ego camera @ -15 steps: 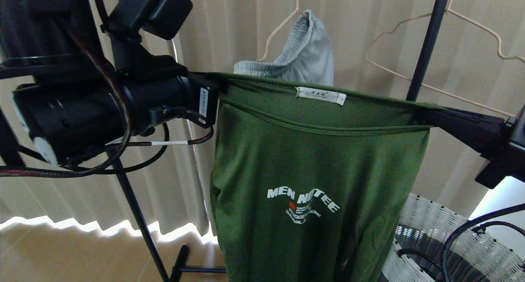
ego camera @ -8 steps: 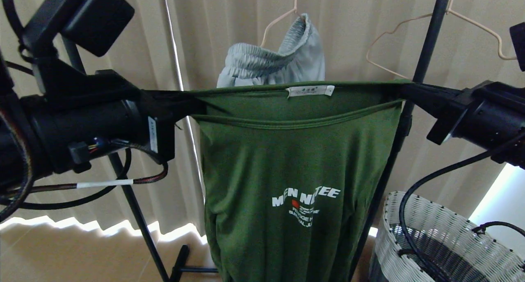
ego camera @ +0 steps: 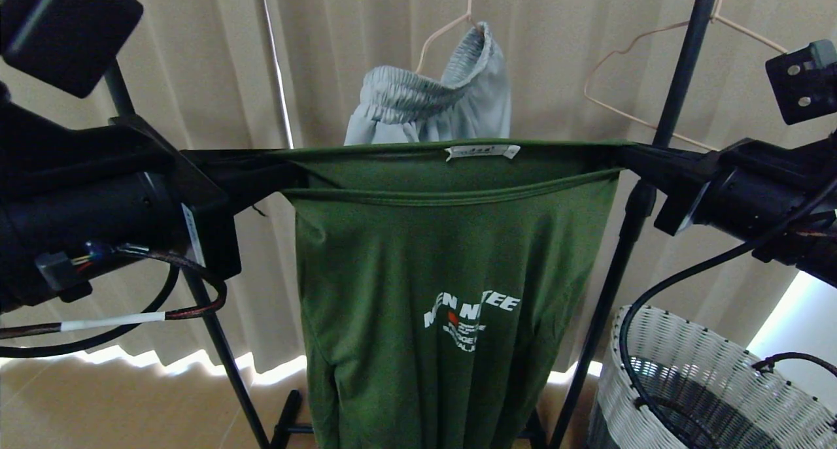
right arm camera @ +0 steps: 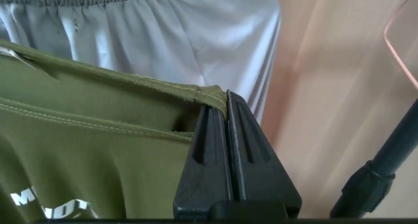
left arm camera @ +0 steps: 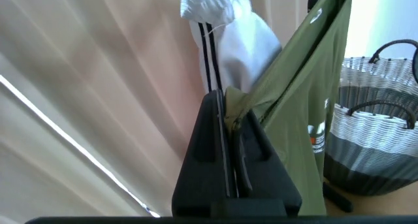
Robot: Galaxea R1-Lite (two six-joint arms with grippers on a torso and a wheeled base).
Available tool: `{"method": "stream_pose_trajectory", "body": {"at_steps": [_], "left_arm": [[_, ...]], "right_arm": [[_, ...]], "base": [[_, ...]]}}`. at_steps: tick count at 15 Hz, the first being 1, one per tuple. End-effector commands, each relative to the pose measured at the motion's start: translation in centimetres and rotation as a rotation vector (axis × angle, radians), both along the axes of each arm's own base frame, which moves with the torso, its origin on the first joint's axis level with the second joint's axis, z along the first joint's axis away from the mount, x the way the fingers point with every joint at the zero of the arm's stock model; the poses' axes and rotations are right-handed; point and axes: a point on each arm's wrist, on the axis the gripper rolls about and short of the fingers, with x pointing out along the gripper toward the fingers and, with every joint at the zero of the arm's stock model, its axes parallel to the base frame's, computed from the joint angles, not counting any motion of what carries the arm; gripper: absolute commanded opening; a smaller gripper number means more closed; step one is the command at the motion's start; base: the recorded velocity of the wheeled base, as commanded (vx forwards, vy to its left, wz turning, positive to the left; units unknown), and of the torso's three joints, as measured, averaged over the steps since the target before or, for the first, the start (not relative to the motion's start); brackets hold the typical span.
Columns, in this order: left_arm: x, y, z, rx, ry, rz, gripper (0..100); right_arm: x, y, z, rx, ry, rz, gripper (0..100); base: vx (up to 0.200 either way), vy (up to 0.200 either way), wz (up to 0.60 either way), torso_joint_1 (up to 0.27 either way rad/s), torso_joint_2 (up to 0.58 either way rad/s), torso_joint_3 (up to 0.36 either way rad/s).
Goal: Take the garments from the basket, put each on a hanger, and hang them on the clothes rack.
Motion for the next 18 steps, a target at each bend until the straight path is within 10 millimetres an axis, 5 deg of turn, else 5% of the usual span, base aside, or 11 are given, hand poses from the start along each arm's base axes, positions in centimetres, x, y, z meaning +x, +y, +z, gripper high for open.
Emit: {"method": "stream_pose_trajectory", "body": {"at_steps": [1,4,5,18], "left_arm": [[-0.3,0.2,0.0,-0.003,-0.004,0.001,0],[-0.5,0.4,0.2,-0.009,-0.011,0.001,0],[-0.5,0.4,0.1,-0.007,-0.010,0.002,0],[0.7,2.3,0.4,-0.040,-0.066,0.238,0]], "right_arm": [[-0.1,0.1,0.0,-0.001,0.002,0.007,0],[-0.7,0.7,0.0,-0.004,0.004,0.039,0],[-0.8,1.0,-0.1,-0.004,0.005,0.048,100],[-3.6,1.2,0.6,0.105,0.014,0.142,100]], "base": [[0.000,0.000,0.00,0.000,0.00,0.000],[0.000,0.000,0.00,0.000,0.00,0.000],[0.000,0.000,0.00,0.000,0.00,0.000],[0.000,0.000,0.00,0.000,0.00,0.000]]}}
